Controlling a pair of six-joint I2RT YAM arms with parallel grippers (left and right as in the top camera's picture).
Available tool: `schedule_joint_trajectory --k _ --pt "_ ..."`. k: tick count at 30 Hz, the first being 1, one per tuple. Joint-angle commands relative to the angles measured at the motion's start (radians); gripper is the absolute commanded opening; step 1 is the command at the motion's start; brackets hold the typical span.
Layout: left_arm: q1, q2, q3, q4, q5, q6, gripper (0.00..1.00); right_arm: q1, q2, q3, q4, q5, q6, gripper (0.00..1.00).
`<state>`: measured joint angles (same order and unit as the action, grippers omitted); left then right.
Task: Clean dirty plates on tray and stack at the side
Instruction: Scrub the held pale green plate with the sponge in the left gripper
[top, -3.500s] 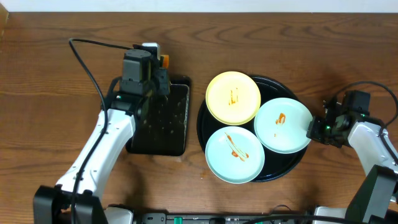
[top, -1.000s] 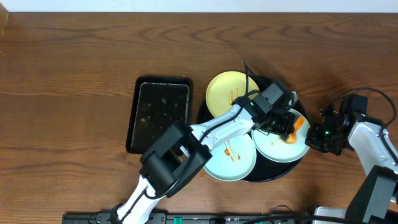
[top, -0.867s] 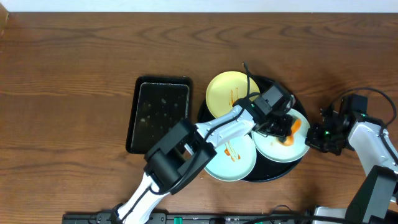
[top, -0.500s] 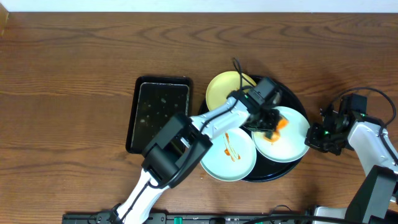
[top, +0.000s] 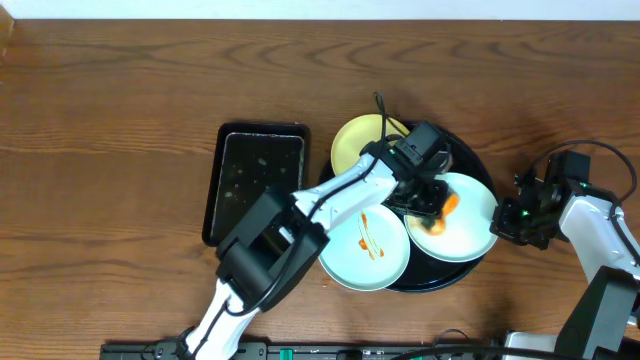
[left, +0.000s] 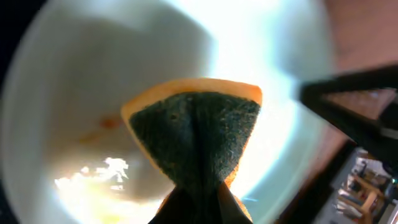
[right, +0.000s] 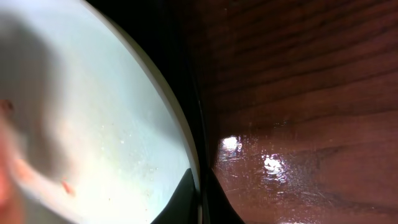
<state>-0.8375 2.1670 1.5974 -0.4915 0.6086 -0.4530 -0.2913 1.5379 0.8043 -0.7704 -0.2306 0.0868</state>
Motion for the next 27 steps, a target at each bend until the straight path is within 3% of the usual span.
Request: schedule_joint_trajectory --k 1,10,15,27 --pt "-0.002 -0.087 0.004 0.014 0.027 0.050 0.08 0.007 0.007 -0.002 -0.003 0.023 0.006 0.01" --pt "-0.066 -0.073 -0.029 0.052 0.019 0.048 0.07 0.007 0.007 -0.002 -0.004 0.023 0.006 0.01" --pt "-0.116 -0.072 -0.039 0.040 -0.097 0.049 0.07 0.007 0.007 -0.002 -0.005 0.023 0.006 0.01" --pt "-0.122 -0.053 -0.058 0.041 -0.131 0.050 0.07 0.007 0.007 -0.002 -0.008 0.023 0.006 0.01"
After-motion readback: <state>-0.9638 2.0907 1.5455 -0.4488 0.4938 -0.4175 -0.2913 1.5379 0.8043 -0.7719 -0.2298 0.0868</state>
